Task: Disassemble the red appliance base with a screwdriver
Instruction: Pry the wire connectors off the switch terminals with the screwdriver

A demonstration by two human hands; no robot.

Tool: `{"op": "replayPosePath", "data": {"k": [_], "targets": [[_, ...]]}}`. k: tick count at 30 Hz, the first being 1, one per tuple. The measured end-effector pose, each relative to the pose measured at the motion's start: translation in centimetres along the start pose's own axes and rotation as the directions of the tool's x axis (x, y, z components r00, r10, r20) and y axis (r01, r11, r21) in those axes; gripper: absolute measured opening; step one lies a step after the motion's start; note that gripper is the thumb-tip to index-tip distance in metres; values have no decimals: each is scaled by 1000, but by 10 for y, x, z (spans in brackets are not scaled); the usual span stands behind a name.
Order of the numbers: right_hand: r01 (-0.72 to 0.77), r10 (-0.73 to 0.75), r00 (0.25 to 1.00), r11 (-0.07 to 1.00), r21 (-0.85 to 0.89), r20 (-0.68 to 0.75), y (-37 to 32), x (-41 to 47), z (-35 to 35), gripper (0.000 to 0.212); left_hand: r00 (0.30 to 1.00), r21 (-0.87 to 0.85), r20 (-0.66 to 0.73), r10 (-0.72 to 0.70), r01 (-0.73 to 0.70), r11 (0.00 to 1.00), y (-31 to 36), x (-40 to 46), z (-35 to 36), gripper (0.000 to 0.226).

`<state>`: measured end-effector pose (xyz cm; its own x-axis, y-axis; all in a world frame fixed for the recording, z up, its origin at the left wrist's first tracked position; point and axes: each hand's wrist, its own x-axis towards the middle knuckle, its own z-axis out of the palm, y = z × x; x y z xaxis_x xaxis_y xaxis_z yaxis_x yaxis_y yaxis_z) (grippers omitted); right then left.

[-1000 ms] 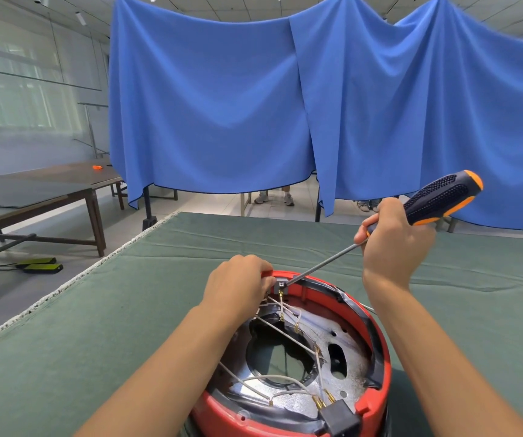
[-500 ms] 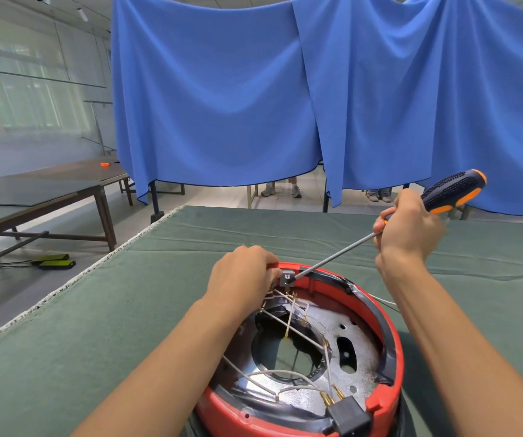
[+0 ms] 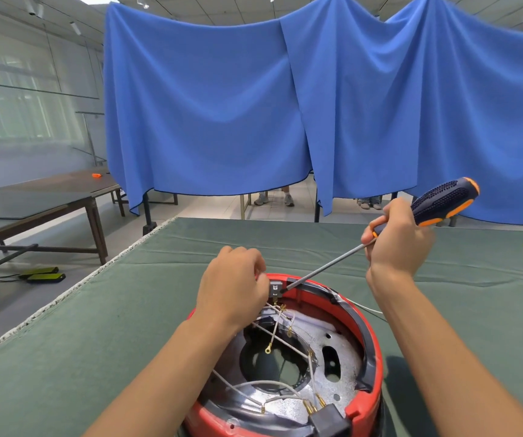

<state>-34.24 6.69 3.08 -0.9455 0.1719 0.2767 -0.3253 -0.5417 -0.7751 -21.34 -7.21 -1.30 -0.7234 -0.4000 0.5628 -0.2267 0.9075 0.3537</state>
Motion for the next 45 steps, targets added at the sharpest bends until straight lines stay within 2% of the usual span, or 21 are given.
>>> {"op": "replayPosePath", "data": {"k": [2, 5, 10, 17, 20, 23, 27, 30, 33, 35, 36, 40, 45], "targets": [[32, -32, 999, 999, 2, 23, -3, -4, -2, 36, 1000, 41, 26, -10, 9, 999, 7, -1, -6, 11], [45, -47, 998, 998, 50, 31, -8, -7, -3, 36, 986, 144, 149, -70, 48, 988, 17, -4, -12, 19], [43, -46, 999, 995, 91, 29, -9, -10, -2, 37, 934, 305, 327, -141, 37, 952, 27, -17, -15, 26], [6, -10, 999, 996, 90, 44, -9, -17, -2, 37, 916, 311, 363, -172, 55, 949, 28, -24, -6, 23], [8, -12, 999, 997, 82, 53, -11, -17, -1, 35, 905, 246, 374, -204, 115, 962, 27, -24, -6, 21], [13, -20, 997, 996, 84, 81, -14, -18, 0, 30, 916, 148, 305, -259, 223, 964, 26, -19, -15, 19], [76, -78, 971, 997, 18, 226, -17, -20, 1, 28, 958, -219, 130, -255, 279, 935, 28, -8, -23, 20], [119, -88, 900, 992, -47, 427, -11, -26, 1, 13, 961, -535, 71, -266, 262, 803, 36, -2, -18, 23], [222, -88, 786, 964, -147, 612, -2, -30, -1, 18, 930, -767, 133, -343, 316, 559, 41, 3, -10, 19], [221, -26, 730, 955, -200, 683, 1, -31, -3, 20, 909, -832, 174, -379, 341, 437, 41, 6, -9, 16], [236, -1, 708, 943, -235, 706, 2, -32, -4, 21, 904, -846, 181, -388, 344, 407, 40, 7, -8, 16], [313, 36, 656, 896, -316, 754, 5, -38, -8, 22, 909, -847, 148, -390, 320, 424, 42, 4, -8, 24], [419, -41, 619, 862, -286, 784, 5, -46, -6, 16, 914, -850, 116, -390, 294, 437, 40, 1, -5, 37]]}}
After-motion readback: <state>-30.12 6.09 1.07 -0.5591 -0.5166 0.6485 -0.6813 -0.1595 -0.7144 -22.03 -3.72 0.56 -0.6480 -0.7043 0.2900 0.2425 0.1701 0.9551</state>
